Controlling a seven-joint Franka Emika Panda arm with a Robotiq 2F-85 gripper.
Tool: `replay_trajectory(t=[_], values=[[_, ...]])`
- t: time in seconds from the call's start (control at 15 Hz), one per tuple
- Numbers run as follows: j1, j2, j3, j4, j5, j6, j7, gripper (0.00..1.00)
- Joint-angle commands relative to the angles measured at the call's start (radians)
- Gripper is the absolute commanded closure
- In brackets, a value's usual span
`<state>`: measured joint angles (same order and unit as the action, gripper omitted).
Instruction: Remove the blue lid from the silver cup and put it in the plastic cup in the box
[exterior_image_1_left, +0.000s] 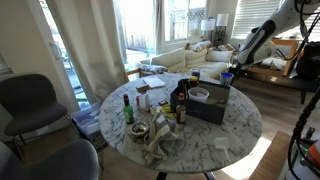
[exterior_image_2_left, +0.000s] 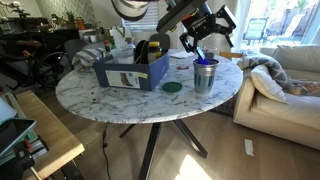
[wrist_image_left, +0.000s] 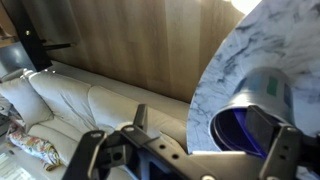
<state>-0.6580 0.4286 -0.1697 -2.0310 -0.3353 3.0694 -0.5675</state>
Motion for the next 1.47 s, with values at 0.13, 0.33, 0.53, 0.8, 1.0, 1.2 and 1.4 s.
replay_trajectory(t=[0.13, 0.33, 0.53, 0.8, 1.0, 1.2, 1.4], values=[[-0.141, -0.013, 0.251, 0.036, 0.282, -0.121, -0.002, 0.0], [-0.217, 0.001, 0.351, 0.064, 0.392, -0.124, -0.031, 0.0], [-0.386, -0.001, 0.585, 0.078, 0.588, -0.185, -0.247, 0.0], [-0.359, -0.014, 0.534, 0.053, 0.51, -0.138, -0.252, 0.0], [-0.309, -0.036, 0.446, 0.042, 0.473, -0.145, -0.301, 0.0], [-0.286, -0.02, 0.407, 0.062, 0.447, -0.11, -0.257, 0.0], [-0.362, -0.015, 0.51, 0.067, 0.511, -0.158, -0.379, 0.0]])
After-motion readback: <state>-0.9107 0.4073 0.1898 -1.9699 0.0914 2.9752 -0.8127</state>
